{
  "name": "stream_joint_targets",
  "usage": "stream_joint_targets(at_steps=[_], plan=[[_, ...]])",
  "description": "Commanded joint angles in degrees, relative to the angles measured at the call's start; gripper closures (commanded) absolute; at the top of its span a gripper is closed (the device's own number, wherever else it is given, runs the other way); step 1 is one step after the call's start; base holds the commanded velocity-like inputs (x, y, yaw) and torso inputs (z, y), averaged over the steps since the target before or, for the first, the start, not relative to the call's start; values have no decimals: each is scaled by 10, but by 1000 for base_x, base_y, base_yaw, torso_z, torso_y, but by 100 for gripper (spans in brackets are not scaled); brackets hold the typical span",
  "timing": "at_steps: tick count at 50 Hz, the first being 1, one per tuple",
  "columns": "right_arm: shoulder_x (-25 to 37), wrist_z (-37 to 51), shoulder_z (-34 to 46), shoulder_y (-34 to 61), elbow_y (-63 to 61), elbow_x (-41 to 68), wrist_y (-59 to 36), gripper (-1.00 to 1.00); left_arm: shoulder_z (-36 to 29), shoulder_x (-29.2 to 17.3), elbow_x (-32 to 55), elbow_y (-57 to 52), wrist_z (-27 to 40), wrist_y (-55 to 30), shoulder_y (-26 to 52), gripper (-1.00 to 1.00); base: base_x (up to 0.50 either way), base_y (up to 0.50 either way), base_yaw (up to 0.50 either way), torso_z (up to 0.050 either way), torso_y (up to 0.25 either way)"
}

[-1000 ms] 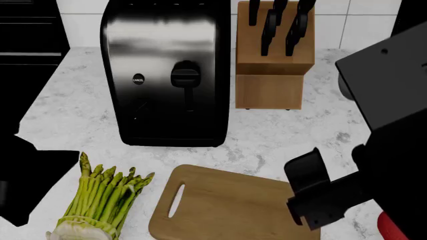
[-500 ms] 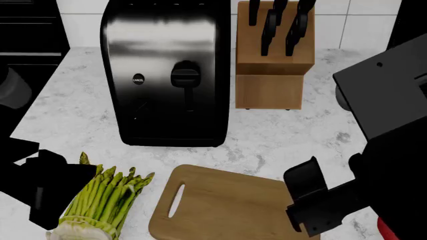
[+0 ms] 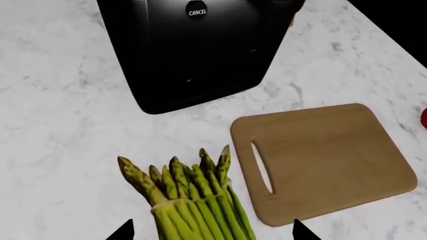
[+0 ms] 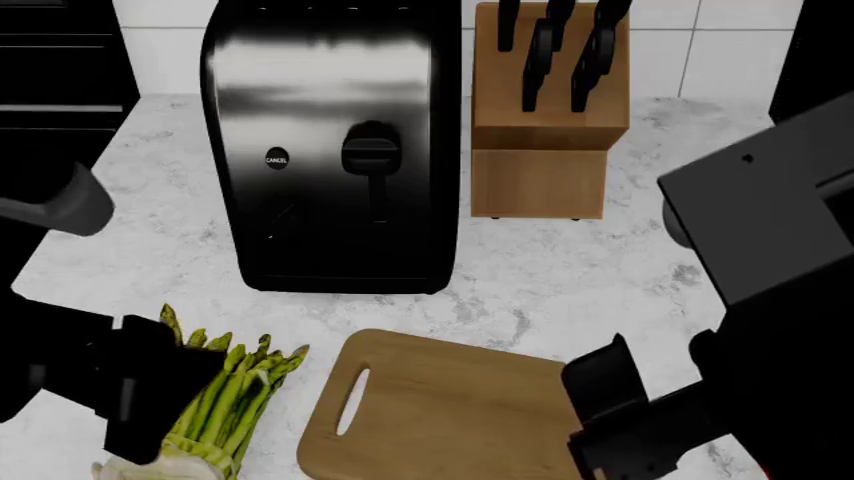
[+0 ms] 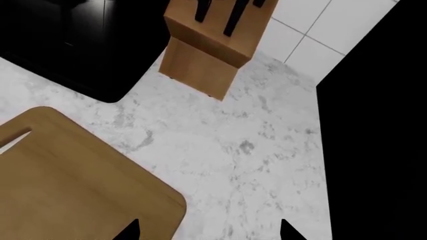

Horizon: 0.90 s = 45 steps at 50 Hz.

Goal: Clear the non-vegetable object off the cutting board and place the vegetables onto it.

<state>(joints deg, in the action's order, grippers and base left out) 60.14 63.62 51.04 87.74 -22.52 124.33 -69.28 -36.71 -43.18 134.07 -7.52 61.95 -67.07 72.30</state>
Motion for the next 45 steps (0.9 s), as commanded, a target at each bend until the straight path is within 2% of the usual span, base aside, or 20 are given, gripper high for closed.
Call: stream_joint_targets(at_steps=[1, 18, 45], plan=[[10, -1, -1, -4, -11, 3, 7, -100, -4, 7, -20, 3, -10, 6, -18, -100, 0, 0, 0, 0, 0], [11, -11, 1, -17, -18, -6, 16, -100, -6, 24, -83, 27, -46, 4, -44, -100, 0, 0, 0, 0, 0], [15, -12, 6, -23, -32, -2, 26, -100, -17, 34, -121, 37, -70, 17, -77, -100, 0, 0, 0, 0, 0]])
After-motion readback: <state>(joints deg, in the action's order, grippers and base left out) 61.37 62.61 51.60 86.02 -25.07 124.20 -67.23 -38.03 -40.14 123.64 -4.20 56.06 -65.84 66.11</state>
